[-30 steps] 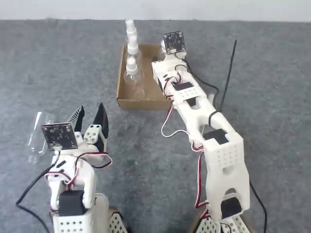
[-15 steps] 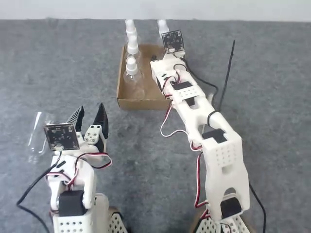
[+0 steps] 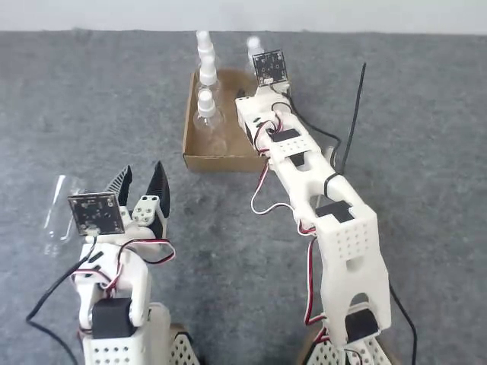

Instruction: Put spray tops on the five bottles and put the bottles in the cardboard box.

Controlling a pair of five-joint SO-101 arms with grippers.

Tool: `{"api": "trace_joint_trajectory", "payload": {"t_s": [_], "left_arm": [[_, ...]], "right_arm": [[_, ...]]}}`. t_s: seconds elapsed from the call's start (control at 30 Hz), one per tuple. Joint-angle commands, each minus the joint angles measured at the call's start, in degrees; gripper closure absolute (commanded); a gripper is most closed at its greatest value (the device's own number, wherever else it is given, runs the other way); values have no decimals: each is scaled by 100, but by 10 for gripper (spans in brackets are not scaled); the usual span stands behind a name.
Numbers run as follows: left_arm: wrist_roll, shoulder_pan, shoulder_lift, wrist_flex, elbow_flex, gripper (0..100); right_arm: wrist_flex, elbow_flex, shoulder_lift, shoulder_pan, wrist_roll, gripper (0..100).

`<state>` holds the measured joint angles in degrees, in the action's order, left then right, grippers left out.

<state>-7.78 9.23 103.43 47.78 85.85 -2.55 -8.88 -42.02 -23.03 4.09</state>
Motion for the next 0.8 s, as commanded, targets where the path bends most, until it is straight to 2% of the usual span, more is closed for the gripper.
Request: {"api": "trace_joint_trajectory", "payload": {"t_s": [0.0,0.77], "left_arm": [[62,-9,88,-149,-57,830],[62,9,88,-149,-48,830]], "right_arm": [[-48,-369,215,-66,-79,719],[-391,-352,224,-57,-88,717]]}}
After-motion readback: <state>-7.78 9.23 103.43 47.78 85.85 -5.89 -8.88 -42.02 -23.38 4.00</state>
